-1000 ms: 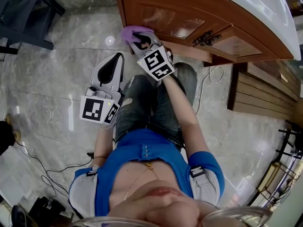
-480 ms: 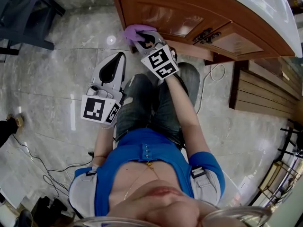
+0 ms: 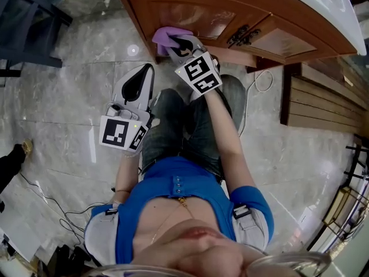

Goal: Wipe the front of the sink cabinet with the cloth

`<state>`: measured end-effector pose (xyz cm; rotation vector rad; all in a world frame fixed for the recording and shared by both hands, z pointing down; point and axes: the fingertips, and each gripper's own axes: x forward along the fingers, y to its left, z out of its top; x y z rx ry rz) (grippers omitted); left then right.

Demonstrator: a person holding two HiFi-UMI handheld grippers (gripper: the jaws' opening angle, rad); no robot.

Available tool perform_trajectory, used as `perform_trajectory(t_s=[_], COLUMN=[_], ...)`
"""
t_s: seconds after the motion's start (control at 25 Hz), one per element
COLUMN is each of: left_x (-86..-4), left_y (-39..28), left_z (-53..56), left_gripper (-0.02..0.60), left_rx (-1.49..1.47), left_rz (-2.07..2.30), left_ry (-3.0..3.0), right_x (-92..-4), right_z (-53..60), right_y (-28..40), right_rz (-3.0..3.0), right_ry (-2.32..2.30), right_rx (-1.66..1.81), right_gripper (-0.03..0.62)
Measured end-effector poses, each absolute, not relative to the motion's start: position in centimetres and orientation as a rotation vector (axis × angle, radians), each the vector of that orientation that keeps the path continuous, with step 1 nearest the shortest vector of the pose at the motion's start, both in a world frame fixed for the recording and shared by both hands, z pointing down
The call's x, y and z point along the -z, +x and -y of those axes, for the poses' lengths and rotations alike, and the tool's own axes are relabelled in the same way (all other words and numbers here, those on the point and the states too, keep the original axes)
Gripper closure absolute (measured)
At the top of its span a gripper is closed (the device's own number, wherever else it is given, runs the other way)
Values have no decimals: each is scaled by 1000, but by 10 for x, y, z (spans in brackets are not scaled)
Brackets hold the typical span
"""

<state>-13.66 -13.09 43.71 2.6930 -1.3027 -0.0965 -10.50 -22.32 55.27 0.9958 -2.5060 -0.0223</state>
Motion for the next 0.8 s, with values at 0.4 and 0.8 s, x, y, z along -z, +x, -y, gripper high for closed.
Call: perform_trajectory(t_s=[0.4,0.8], left_x=[-438,-433], left_y=[-119,-103], left_z=[129,118], left_gripper=[581,581], left_rx=[90,89], left_rz=[1246,1217], left_ry=[2725,2750], right_x=[-550,-547], right_z=[220,215], right_y=[-66,-26], right_rz=[2453,2386], right_ry=[1079,1160], right_rx=[-1,19], right_gripper=[539,539])
